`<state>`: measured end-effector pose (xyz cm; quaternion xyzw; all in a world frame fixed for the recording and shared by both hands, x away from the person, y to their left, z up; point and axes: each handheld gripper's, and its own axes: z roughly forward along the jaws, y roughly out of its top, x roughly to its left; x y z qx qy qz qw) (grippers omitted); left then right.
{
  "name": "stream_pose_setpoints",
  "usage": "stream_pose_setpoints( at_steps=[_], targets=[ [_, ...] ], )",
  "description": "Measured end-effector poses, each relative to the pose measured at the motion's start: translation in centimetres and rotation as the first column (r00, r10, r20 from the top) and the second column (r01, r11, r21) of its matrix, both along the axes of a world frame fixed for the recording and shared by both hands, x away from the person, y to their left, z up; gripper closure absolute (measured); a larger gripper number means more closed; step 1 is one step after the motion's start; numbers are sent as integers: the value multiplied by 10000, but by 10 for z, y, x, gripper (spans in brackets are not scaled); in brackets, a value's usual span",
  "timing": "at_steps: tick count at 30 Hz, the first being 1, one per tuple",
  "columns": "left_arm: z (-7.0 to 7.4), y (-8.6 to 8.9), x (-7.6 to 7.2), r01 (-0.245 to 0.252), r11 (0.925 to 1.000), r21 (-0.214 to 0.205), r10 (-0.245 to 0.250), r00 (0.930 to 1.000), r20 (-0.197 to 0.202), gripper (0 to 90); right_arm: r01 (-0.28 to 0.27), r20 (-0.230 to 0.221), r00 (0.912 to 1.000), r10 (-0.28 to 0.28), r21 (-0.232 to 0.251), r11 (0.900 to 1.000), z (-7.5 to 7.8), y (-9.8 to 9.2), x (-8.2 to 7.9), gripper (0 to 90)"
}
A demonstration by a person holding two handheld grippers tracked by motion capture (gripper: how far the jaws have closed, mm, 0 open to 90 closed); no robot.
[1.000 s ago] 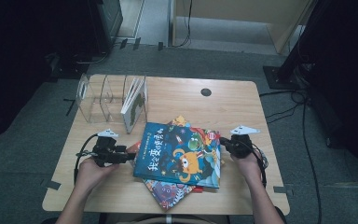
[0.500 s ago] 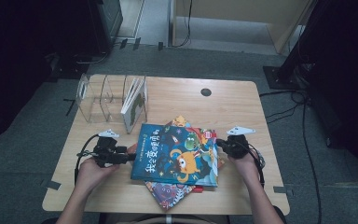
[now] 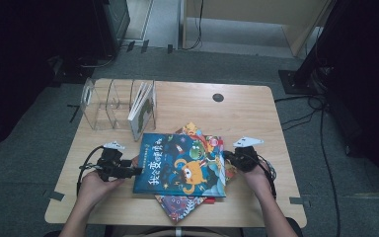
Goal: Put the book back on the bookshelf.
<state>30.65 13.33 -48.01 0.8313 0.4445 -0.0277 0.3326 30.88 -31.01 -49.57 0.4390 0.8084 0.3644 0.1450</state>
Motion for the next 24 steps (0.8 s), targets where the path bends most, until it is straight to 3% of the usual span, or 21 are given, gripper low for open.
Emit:
stream_pose_setpoints(
  at_steps=[4,10,21,23,24],
  targets=[
    [-1,-2,0,93,10000,27,-92,9997,-228,352,-57,13,10000,57,74,10000,1,0,-4,900],
    [-2,-5,-1,62,10000,8,-62,9997,-230,322,-254,-17,9997,254,118,9996,1,4,-7,900],
    [-3,-5,-3,-70,10000,43,72,9985,-534,352,-582,-33,9983,583,167,9982,0,9,-11,900],
    [-5,-4,-4,-68,10000,3,68,9962,-868,358,-628,-22,9980,628,144,9979,0,9,-12,900],
    [-8,-2,-4,-122,9994,-313,82,9921,-1254,357,-627,-18,9980,628,168,9979,0,9,-12,900]
  ],
)
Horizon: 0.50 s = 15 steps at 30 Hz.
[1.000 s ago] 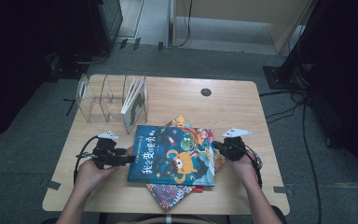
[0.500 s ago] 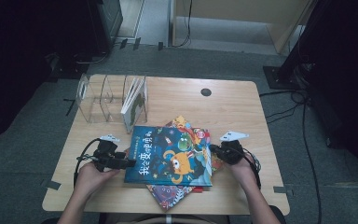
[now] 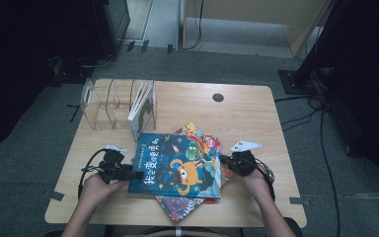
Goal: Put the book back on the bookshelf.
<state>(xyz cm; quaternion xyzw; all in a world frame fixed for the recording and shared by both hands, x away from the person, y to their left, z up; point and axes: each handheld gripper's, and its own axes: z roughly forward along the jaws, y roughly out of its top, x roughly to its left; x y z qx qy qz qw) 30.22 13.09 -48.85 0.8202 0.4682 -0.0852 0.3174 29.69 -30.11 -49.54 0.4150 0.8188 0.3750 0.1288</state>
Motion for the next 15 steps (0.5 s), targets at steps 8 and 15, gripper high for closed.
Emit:
stream_pose_setpoints(
  at_steps=[8,15],
  targets=[
    [-2,-4,1,-164,9995,-259,146,9975,-687,365,-39,-90,10000,40,81,10000,0,-1,-1,900],
    [5,-10,-3,-589,9982,87,595,9937,-949,385,-110,-180,9998,111,63,9999,1,-1,-2,900]
  ],
)
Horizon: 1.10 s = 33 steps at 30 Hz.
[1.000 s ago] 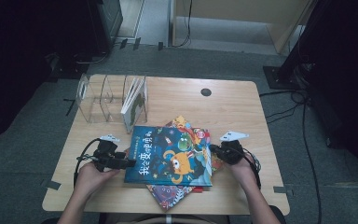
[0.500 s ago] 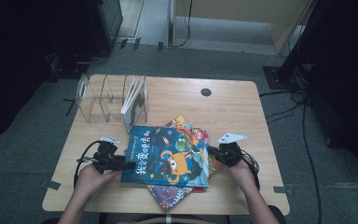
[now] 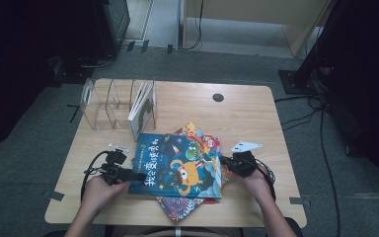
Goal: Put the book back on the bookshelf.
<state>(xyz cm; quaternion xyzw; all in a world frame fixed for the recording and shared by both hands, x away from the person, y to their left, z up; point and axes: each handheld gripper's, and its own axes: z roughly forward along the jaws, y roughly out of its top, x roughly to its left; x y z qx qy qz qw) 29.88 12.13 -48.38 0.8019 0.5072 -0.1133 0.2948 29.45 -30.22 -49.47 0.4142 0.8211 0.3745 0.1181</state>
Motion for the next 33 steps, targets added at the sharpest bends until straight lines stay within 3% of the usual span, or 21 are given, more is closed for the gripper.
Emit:
stream_pose_setpoints(
  at_steps=[3,5,15,23,27,31,33],
  targets=[
    [2,-1,-3,-33,10000,62,33,10000,2,386,-4,-30,10000,4,5,10000,0,0,0,900],
    [-2,-1,-2,67,9999,106,-64,9997,-249,386,18,-86,10000,-17,56,10000,0,-1,0,900],
    [-9,6,-6,181,9985,-514,-170,9996,219,382,-284,219,9994,285,-31,9996,-1,-2,-3,900],
    [-9,6,-7,-47,9979,-642,38,9999,-145,400,-319,54,9995,319,40,9995,-1,-2,-5,900],
    [5,4,-12,-460,9970,-618,477,9985,259,418,-344,-96,9994,346,203,9992,-1,-4,-4,900],
    [25,6,-14,-455,9872,-1532,529,9976,447,461,-416,-135,9990,419,230,9989,-1,-4,-4,900],
    [37,2,-12,-171,9849,-1722,239,9990,378,469,-450,-159,9988,455,282,9986,-1,-4,-4,900]
  ],
)
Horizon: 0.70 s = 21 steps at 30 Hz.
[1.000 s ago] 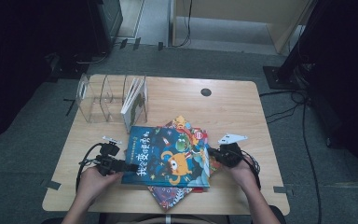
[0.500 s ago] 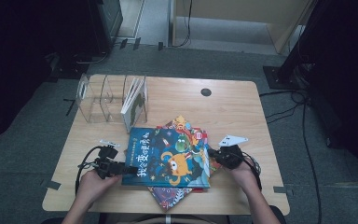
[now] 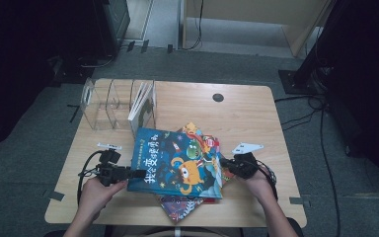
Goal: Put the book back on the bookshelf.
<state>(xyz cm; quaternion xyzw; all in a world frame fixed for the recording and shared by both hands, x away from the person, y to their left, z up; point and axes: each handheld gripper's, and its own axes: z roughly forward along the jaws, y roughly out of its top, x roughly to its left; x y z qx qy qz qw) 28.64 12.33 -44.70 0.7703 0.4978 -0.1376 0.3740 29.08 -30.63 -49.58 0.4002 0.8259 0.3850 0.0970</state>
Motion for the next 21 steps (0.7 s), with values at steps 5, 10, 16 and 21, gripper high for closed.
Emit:
stream_pose_setpoints(
  at_steps=[5,10,16,21],
  targets=[
    [40,-16,12,871,9962,98,-873,9960,189,522,-375,17,9993,375,139,9992,-1,5,0,900],
    [86,-31,41,1297,9897,598,-1316,9909,286,587,-822,331,9961,819,73,9966,-2,20,1,872],
    [106,-48,71,1783,9781,1072,-1734,9834,-533,631,-1072,485,9931,1066,115,9942,-3,24,5,869],
    [113,-67,92,2320,9678,973,-2205,9685,-1159,676,-1176,594,9913,1172,22,9931,-3,28,9,861]
  ],
)
